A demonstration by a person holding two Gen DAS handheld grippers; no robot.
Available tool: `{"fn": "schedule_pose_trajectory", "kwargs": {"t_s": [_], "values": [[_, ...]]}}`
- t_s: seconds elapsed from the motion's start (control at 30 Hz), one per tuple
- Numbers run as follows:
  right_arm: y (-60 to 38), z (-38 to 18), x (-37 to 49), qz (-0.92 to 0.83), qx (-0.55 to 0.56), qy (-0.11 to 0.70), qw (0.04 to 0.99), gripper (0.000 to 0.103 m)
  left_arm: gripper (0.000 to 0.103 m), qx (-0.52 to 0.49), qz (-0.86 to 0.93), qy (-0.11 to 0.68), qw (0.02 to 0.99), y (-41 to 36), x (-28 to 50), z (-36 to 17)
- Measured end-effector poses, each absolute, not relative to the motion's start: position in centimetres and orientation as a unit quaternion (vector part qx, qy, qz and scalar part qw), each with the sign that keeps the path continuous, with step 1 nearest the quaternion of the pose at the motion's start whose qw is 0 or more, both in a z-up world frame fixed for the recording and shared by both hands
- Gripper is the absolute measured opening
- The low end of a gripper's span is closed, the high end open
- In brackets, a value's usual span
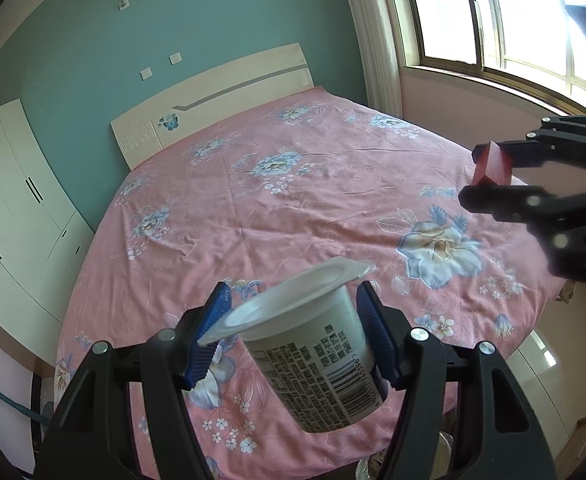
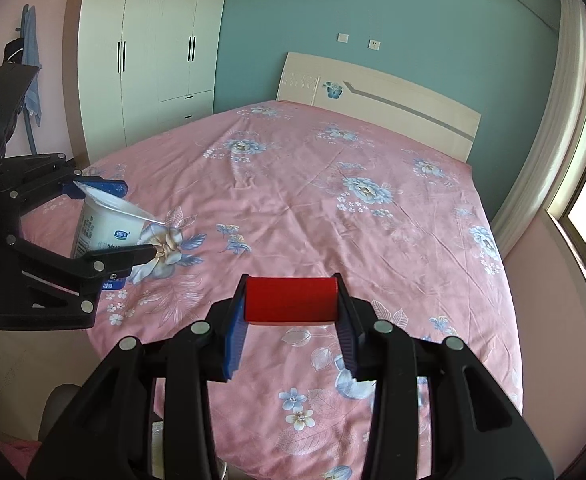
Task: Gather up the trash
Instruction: 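Carry the yogurt cup and red block over the trash bin with both tools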
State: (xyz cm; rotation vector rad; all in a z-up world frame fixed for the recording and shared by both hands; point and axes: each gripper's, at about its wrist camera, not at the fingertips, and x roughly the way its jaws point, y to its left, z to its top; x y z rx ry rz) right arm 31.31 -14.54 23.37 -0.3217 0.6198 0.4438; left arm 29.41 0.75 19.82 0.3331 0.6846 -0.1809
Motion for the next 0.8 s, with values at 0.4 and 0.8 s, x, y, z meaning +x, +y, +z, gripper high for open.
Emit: {"fn": "schedule_pose_trajectory", "kwargs": {"t_s": [0.4,0.8], "values": [[-15.1,24.2,22.5,0.220,-0.183,0.291,0.913,0.040,0.067,0.181,-0.090,0.328,0.923,1.4,21.3,19.0],[-15.5,20.5,18.9,0.229,-0.195,0.320,0.898,0.040,0.067,0.193,-0.098,0.367,0.905,1.8,18.2,14.1]]}}
